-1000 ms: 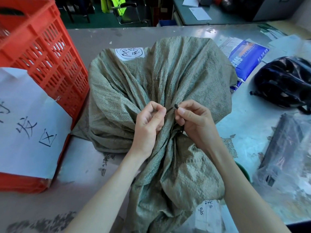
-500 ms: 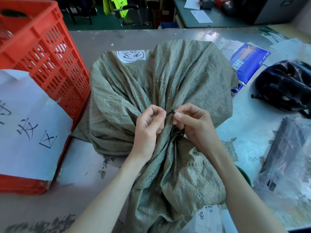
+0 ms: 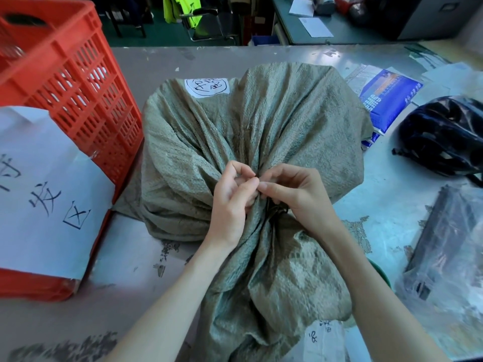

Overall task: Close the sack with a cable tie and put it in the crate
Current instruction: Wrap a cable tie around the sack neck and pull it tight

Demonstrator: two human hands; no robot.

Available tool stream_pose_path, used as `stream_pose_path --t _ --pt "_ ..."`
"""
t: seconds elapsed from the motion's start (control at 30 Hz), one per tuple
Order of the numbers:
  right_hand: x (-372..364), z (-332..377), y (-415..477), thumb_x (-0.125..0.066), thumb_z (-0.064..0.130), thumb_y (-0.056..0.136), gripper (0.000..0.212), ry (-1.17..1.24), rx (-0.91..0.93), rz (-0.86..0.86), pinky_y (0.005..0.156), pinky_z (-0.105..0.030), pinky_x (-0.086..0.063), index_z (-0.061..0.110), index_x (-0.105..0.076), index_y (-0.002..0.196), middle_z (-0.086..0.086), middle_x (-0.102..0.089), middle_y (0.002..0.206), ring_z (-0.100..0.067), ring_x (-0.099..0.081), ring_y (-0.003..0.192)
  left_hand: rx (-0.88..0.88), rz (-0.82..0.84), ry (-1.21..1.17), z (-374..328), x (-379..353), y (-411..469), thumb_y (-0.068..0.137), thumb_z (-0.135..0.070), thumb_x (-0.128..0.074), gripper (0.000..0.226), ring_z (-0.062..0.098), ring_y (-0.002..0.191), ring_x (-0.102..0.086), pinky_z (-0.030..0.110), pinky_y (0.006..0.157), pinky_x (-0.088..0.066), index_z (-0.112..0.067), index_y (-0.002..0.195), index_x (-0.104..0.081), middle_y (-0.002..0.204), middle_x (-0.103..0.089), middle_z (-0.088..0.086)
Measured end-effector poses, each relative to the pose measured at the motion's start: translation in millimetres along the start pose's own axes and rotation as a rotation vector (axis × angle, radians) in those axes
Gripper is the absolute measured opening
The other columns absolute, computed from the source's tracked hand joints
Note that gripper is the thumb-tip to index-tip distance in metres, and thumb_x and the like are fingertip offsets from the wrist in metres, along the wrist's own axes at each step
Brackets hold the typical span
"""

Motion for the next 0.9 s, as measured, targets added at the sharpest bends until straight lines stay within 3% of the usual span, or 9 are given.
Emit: stream_pose_path --t 0.13,0.23,0.33,0.47,0.57,0.73,0.83,0.9 --pt "13 4 -1 -0.062 0.007 0.082 0.008 0.037 0.017 -0.103 0.065 -0.023 -0.047 0.003 -0.060 0.076 -0.008 -0.064 0.070 -0.015 -0.058 0.064 -0.044 -0.029 0.103 -3 7 -2 0.083 -0.019 -0.056 0.011 0.006 0.048 -0.031 0.015 0.047 -0.025 -0.020 0.078 -0.046 0.053 -0.039 -0.013" --pt "26 21 -2 -0.055 0.021 0.089 0.035 -0.114 0.061 -0.204 0.060 -0.026 -0.037 -0.009 -0.051 0.071 -0.014 -0.051 0.065 -0.019 -0.046 0.061 -0.044 -0.018 0.168 -3 9 -2 0.080 -0.027 -0.058 0.013 0.012 0.050 -0.029 0.024 0.047 -0.022 -0.022 0.077 -0.047 0.055 -0.037 -0.011" --pt "22 32 4 -0.057 0.031 0.091 0.047 -0.332 0.052 -0.131 0.049 -0.021 -0.026 -0.008 -0.049 0.065 -0.010 -0.038 0.056 -0.014 -0.035 0.052 -0.071 0.038 0.266 -6 2 -3 0.085 -0.016 -0.056 0.012 0.010 0.046 -0.029 0.027 0.046 -0.022 -0.018 0.077 -0.047 0.051 -0.039 -0.012" --pt "12 30 8 -0.063 0.022 0.087 0.036 -0.500 0.018 0.004 0.045 -0.016 -0.023 -0.001 -0.054 0.061 -0.001 -0.037 0.049 -0.003 -0.029 0.043 -0.082 0.089 0.331 -7 -7 -3 0.086 -0.013 -0.056 0.012 0.007 0.045 -0.032 0.023 0.046 -0.023 -0.016 0.078 -0.047 0.053 -0.040 -0.008" --pt "17 32 8 -0.062 0.016 0.089 0.034 -0.436 0.014 -0.013 0.045 -0.016 -0.023 -0.002 -0.055 0.062 0.003 -0.036 0.048 -0.003 -0.028 0.043 -0.085 0.123 0.406 -10 -11 -3 0.087 -0.014 -0.058 0.010 0.011 0.051 -0.040 0.027 0.049 -0.030 -0.014 0.081 -0.050 0.059 -0.047 0.002" --pt "31 33 0 -0.060 0.015 0.091 0.036 -0.271 0.013 -0.118 0.044 -0.020 -0.022 -0.004 -0.052 0.062 -0.002 -0.035 0.048 -0.011 -0.028 0.045 -0.185 0.237 0.679 -24 -22 0 0.090 -0.015 -0.061 0.011 0.011 0.064 -0.053 0.019 0.058 -0.039 -0.008 0.089 -0.053 0.071 -0.056 -0.003" --pt "44 34 -3 -0.059 0.019 0.089 0.037 -0.142 0.029 -0.213 0.049 -0.027 -0.021 0.008 -0.049 0.055 0.002 -0.037 0.049 -0.016 -0.027 0.050 -0.249 0.261 0.799 -29 -24 -1 0.090 -0.015 -0.061 0.012 0.010 0.068 -0.049 0.013 0.063 -0.036 -0.008 0.088 -0.052 0.076 -0.051 -0.002" --pt "51 36 -6 -0.057 0.016 0.090 0.035 -0.066 0.036 -0.270 0.050 -0.030 -0.019 0.012 -0.047 0.056 -0.004 -0.035 0.051 -0.016 -0.027 0.051 -0.320 0.257 0.864 -33 -25 -4 0.088 -0.014 -0.062 0.012 0.012 0.075 -0.049 0.019 0.071 -0.037 -0.008 0.085 -0.052 0.082 -0.050 -0.002"
Point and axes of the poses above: each hand's wrist, its own y-axis towards the middle knuckle, its own x-axis out of the back of the hand, z = x × y, the point moved 10 cm from there along y, towards the middle knuckle
